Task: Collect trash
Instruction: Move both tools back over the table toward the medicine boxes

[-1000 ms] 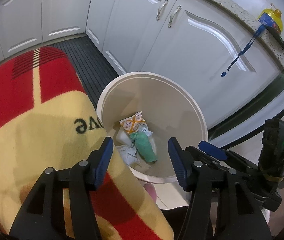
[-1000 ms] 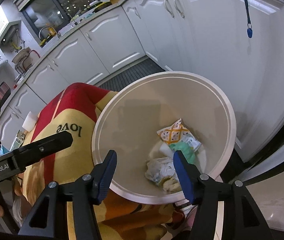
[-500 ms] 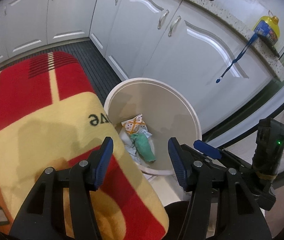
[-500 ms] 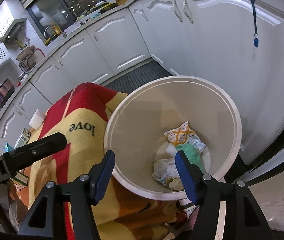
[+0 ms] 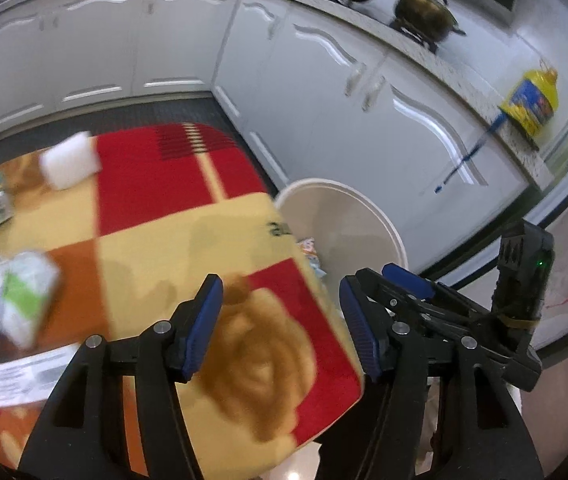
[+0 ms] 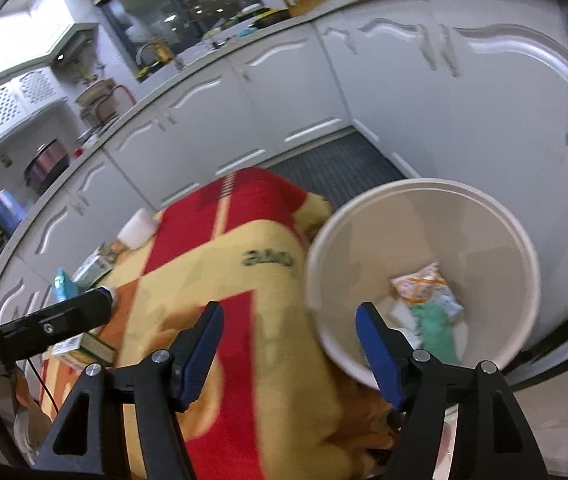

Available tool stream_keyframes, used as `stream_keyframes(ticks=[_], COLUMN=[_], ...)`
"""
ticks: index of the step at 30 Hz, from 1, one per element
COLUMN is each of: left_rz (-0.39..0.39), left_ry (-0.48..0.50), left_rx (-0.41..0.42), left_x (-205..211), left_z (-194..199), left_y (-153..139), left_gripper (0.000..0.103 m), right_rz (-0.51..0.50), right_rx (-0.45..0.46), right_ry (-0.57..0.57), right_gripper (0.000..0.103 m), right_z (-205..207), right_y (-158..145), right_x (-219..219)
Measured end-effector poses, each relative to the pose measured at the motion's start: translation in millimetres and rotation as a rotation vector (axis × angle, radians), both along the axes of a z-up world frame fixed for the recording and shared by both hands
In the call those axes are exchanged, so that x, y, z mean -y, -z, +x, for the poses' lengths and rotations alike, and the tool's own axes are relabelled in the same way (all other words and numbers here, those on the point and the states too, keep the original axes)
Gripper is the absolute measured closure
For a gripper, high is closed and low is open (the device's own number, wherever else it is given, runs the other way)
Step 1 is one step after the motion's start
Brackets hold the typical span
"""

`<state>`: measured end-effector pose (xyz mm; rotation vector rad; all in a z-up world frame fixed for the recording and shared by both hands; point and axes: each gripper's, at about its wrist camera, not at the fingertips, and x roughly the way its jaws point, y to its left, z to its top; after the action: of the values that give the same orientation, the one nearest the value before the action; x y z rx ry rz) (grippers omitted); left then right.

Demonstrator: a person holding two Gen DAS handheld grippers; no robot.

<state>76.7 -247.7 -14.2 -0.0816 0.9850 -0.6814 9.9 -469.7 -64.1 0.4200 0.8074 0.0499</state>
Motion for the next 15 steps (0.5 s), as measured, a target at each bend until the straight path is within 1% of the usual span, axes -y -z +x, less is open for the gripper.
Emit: stream_keyframes(ticks=[7,10,15], left_rz=[0.023,0.038,0.054], left_ry=[-0.112,-0.163,-0.271], left_rx=[0.009,0.007,-0.004], left_x=[-76.3,-112.7,-175.0], left_z=[-1.6,-0.9,7.0], left_y=[-10.3,-8.7,-0.3], left_gripper=[0.041,0.038,0.037], right_rz=[0.021,0.016,0.008], right_rx=[0.012,0.015,0.012], right_ry=[-0.12,-0.174,-0.24], right_gripper=[0.037,0.037,0.036], right_z=[19.3,26.5,36.1], right_y=[-6.9,-9.7,-8.5], right_x=[-55.3,-79.8,-111.6])
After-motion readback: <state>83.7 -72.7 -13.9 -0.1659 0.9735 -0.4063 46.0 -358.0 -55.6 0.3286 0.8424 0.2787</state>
